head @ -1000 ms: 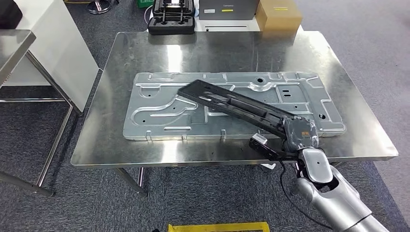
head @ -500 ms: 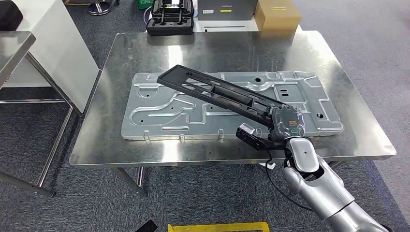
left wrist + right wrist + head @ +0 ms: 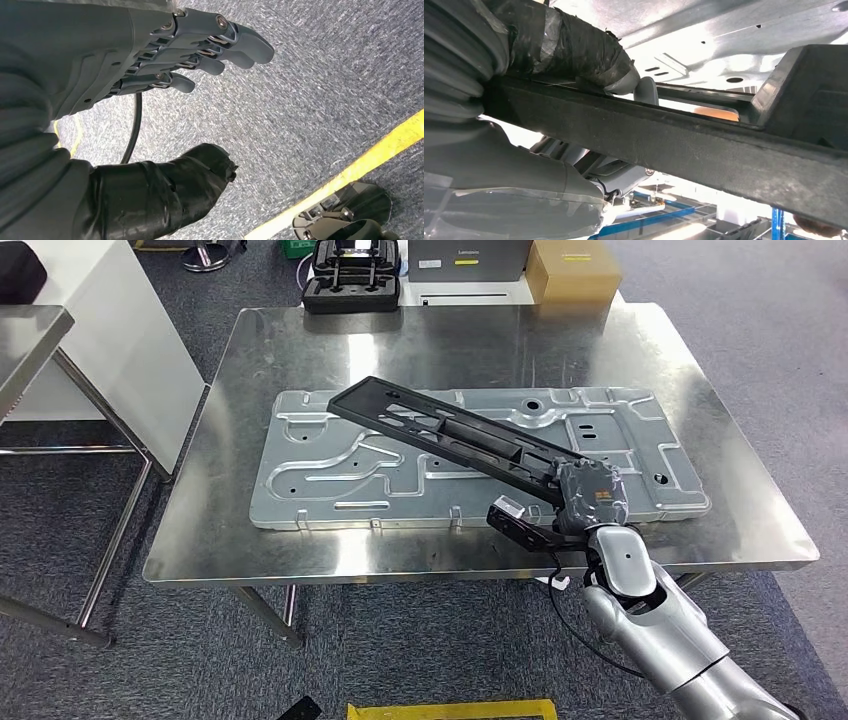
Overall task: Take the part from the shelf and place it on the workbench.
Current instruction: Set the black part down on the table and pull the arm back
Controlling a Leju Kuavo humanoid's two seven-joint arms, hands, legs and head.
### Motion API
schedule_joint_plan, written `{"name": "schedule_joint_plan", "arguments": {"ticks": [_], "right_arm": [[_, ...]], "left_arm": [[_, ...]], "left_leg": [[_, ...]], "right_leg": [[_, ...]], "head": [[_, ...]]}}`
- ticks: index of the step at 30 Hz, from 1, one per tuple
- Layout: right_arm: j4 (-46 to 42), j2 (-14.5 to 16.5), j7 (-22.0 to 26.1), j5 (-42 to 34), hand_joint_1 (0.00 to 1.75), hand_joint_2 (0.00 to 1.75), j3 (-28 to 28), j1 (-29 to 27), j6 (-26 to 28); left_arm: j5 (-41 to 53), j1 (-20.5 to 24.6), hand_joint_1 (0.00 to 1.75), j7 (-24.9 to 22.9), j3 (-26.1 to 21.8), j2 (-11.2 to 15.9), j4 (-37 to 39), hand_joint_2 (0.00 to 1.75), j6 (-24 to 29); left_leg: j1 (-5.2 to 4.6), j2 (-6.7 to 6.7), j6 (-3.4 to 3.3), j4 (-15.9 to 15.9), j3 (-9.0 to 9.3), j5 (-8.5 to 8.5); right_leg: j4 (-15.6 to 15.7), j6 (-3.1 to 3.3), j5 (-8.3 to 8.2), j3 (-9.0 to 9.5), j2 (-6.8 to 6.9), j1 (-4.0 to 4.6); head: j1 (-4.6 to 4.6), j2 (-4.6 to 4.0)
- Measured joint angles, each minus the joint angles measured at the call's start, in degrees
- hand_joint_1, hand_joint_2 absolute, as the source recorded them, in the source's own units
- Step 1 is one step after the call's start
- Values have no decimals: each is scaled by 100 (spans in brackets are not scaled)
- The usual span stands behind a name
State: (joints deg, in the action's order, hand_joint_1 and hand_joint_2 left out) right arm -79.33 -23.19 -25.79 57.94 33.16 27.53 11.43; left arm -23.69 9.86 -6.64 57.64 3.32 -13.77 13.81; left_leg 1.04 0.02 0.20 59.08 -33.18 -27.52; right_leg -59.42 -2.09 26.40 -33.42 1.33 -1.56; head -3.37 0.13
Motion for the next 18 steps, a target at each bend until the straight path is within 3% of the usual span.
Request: {"name": "schedule_joint_plan", "arguments": {"ticks": [18], "right_arm": [[87, 32, 131, -158, 175, 175, 2, 77, 196]], "left_arm": [[-2, 8, 0, -96, 0, 0, 20, 175, -139]], "left_leg": [[0, -1, 0, 0, 0, 0]], "right_leg": [[-1, 0, 0, -3, -1, 0]], "head": [[2, 0]]}}
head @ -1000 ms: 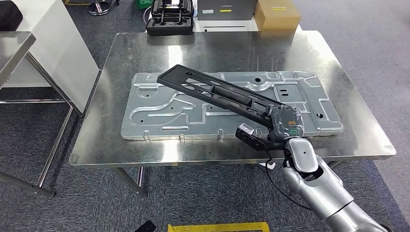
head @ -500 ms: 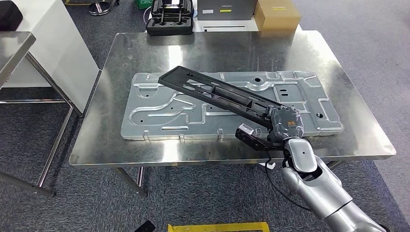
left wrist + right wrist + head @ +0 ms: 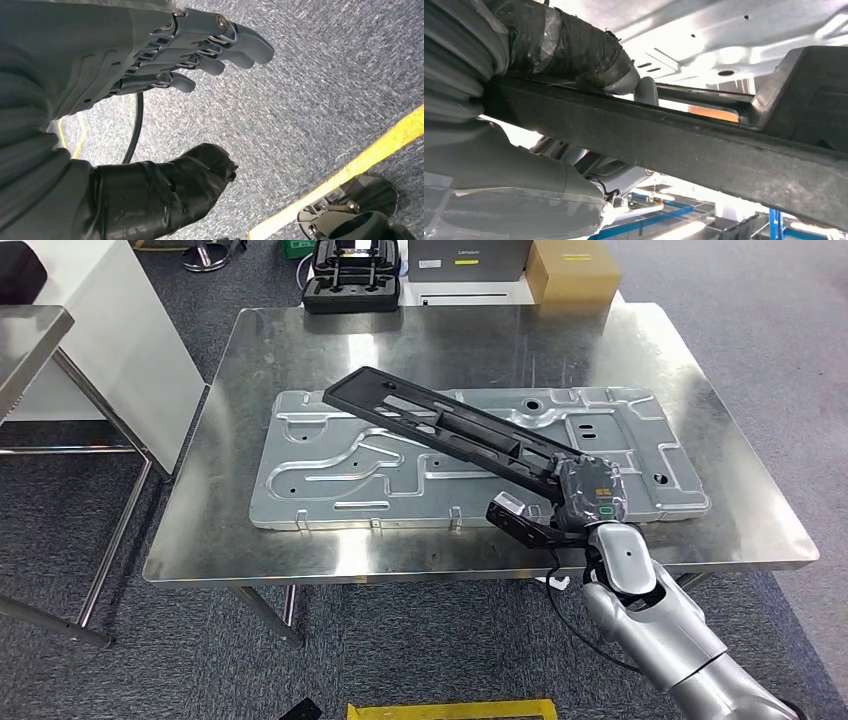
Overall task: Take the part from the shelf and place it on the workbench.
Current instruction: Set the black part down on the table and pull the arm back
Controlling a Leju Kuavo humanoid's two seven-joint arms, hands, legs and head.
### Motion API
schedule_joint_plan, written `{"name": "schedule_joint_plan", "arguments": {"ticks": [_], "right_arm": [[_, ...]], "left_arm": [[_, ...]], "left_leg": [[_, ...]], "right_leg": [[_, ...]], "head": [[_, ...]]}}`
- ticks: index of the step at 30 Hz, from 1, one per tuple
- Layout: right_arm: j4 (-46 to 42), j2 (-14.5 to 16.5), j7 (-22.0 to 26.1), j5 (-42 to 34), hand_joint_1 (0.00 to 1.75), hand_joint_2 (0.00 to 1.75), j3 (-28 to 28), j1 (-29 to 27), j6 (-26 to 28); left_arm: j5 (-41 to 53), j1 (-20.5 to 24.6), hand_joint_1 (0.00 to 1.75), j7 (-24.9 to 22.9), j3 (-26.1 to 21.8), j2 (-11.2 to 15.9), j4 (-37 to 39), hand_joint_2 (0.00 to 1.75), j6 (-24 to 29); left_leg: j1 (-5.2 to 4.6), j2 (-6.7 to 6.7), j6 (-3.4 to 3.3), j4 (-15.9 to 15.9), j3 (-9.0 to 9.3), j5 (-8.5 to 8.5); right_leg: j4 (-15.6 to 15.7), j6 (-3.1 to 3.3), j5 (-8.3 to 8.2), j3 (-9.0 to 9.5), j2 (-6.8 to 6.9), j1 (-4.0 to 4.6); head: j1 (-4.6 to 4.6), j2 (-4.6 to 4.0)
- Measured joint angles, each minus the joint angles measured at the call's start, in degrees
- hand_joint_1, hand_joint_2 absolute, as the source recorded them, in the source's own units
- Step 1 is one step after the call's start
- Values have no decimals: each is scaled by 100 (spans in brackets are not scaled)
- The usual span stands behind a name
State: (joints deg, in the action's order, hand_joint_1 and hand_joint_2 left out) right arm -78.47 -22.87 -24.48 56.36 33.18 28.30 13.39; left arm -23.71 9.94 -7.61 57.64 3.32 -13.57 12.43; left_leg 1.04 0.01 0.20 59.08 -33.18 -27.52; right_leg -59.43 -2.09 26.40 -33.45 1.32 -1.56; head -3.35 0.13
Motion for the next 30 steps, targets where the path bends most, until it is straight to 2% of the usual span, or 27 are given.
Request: {"name": "schedule_joint_plan", "arguments": {"ticks": [30], "right_arm": [[63, 9, 33, -63, 175, 175, 16, 62, 7]], "left_arm": [[69, 12, 0, -24, 0, 0, 0, 175, -19]], "left_leg": [[0, 0, 0, 0, 0, 0]], "right_leg": [[-1, 0, 0, -1, 0, 0]], "head": [[-1, 0]]}}
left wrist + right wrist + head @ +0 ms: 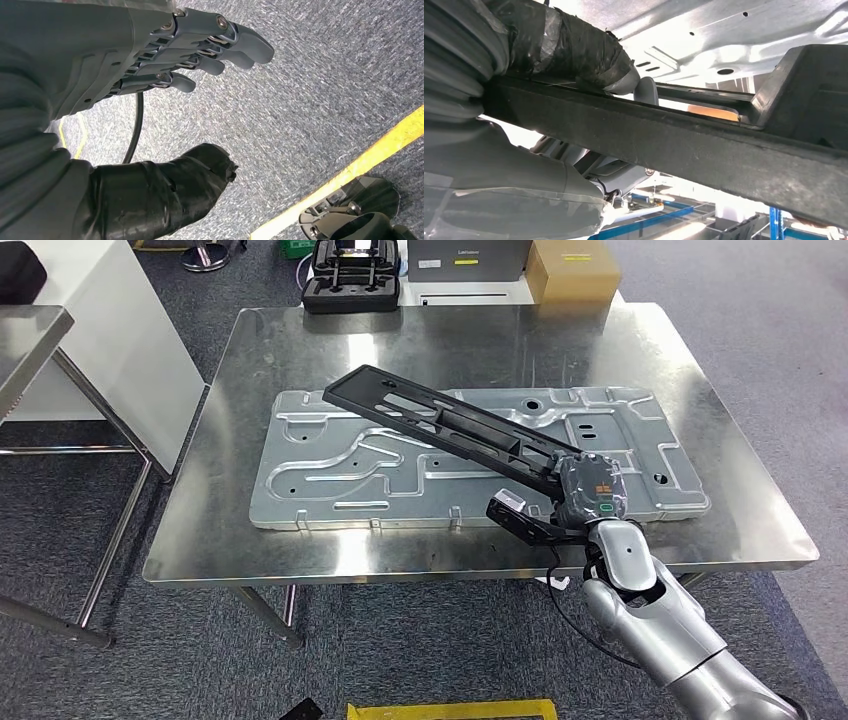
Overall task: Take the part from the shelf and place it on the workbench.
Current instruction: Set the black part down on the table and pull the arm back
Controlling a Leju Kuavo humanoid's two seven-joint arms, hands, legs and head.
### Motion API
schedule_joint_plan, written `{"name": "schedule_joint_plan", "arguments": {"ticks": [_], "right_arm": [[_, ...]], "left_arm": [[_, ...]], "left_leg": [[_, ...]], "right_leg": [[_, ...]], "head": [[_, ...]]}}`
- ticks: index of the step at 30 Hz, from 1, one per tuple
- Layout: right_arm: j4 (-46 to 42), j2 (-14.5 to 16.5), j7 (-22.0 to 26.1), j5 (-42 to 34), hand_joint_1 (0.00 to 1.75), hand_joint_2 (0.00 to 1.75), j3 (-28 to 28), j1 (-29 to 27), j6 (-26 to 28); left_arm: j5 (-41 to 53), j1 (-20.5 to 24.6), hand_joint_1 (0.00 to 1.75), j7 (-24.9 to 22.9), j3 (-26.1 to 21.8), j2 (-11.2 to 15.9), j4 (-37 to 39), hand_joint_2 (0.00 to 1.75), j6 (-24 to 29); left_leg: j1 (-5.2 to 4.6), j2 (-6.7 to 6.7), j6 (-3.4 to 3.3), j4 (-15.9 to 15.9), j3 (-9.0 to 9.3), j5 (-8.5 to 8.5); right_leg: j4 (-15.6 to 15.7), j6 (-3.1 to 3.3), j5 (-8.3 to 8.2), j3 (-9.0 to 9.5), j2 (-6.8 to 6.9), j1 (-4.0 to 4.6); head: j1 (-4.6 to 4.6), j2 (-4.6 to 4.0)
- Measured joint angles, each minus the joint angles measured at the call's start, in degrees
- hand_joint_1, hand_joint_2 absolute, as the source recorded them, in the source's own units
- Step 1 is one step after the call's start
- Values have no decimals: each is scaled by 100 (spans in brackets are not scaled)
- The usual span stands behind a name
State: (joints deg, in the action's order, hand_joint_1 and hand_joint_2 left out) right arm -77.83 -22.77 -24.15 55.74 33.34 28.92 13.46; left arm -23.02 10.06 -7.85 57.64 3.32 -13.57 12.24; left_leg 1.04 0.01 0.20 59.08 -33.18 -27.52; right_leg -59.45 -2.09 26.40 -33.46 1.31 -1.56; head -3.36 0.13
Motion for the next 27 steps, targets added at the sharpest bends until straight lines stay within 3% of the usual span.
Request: {"name": "schedule_joint_plan", "arguments": {"ticks": [27], "right_arm": [[11, 0, 0, -4, 175, 175, 15, 0, 0]], "left_arm": [[0, 3, 0, 7, 0, 0, 0, 175, 0]], "left_leg": [[0, 0, 0, 0, 0, 0]], "right_leg": [[0, 0, 0, 0, 0, 0]], "head": [[1, 0]]}}
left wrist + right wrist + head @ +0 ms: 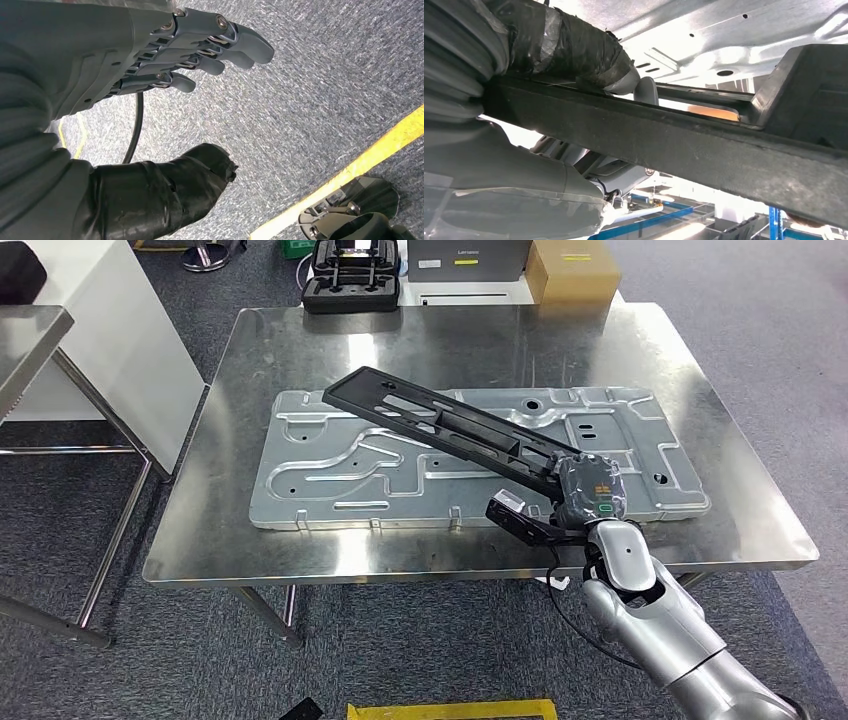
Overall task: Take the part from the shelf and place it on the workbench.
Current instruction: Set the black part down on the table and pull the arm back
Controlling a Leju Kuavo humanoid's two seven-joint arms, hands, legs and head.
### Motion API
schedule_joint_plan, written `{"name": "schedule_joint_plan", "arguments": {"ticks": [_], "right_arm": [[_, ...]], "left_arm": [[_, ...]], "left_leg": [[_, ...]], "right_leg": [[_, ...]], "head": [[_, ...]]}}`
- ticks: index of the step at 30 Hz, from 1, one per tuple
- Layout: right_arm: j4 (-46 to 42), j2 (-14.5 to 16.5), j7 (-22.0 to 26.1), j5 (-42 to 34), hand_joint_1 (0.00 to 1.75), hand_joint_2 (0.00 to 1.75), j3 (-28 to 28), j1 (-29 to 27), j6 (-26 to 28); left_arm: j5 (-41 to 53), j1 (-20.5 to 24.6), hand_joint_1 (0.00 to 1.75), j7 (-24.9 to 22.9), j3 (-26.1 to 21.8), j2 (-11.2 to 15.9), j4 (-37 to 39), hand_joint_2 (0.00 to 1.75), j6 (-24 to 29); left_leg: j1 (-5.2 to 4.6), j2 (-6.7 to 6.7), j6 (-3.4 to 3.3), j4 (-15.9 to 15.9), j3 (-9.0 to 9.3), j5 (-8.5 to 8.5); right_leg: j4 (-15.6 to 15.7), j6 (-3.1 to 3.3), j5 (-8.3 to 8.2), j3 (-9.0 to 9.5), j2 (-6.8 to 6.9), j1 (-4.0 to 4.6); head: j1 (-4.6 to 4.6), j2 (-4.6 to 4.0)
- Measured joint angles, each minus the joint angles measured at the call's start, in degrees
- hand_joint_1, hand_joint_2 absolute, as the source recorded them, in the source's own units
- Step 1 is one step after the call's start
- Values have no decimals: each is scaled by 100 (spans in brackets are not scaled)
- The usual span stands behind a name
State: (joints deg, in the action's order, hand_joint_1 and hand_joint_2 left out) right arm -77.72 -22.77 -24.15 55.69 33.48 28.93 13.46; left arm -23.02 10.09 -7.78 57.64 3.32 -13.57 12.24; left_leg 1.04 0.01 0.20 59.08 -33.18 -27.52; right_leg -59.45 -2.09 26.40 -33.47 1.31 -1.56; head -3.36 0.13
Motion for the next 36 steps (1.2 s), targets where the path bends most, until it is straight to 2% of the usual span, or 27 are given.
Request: {"name": "schedule_joint_plan", "arguments": {"ticks": [10, 17, 36], "right_arm": [[1, 0, 2, -14, 175, 175, 6, 0, -1], [-4, 0, 50, -231, 175, 175, 19, -11, -4], [-4, 2, 2, -236, 175, 175, 31, -15, -2]], "left_arm": [[2, 0, 0, 0, 0, 0, 0, 175, 23], [31, 22, 0, -26, 0, -2, 0, 175, 376], [43, 27, 0, -24, 0, 0, 1, 175, 233]], "left_leg": [[0, 0, 0, 0, 0, 0], [0, -1, 0, 0, 1, 0], [0, -1, 0, 0, 2, 0]], "right_leg": [[0, 0, 0, 0, 0, 0], [0, 0, 0, -2, -3, 0], [-1, 0, 0, -2, -5, 0]], "head": [[-1, 0], [0, 0], [0, 0]]}}
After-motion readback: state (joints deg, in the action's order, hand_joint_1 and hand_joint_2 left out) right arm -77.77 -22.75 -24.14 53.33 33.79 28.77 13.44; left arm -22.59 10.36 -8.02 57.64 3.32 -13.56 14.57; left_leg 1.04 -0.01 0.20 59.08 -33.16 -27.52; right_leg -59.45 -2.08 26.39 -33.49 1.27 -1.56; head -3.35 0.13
